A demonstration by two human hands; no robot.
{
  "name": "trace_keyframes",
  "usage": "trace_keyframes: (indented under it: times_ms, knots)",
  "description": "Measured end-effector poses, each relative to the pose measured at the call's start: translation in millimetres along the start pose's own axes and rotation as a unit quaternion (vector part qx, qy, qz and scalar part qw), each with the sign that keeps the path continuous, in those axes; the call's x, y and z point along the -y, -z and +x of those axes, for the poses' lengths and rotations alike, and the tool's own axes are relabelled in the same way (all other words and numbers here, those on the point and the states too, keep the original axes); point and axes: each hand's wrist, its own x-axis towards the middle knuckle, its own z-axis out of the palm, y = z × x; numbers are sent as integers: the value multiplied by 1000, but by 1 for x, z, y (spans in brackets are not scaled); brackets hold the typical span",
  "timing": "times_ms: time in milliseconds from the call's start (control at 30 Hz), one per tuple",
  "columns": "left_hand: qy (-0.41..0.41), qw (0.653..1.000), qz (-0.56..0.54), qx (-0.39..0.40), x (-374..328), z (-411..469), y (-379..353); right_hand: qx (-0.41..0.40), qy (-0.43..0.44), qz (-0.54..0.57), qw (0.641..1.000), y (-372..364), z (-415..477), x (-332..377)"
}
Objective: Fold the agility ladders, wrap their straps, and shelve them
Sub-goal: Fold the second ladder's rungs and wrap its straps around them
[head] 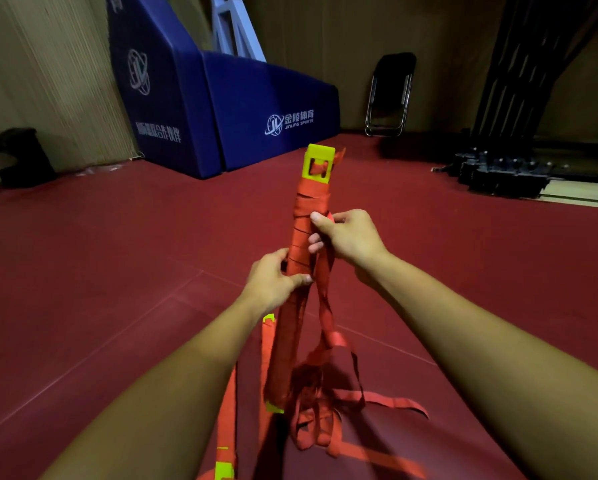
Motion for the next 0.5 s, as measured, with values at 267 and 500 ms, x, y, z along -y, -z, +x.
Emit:
trace_keyframes:
  times_ms: [267,500]
  knots:
    - [19,997,52,-57,0,1,1,16,26,-188,982,10,-3,-1]
    - [4,986,145,-84,-7,-10,-4,24,29,-240,970,-1,-4,2]
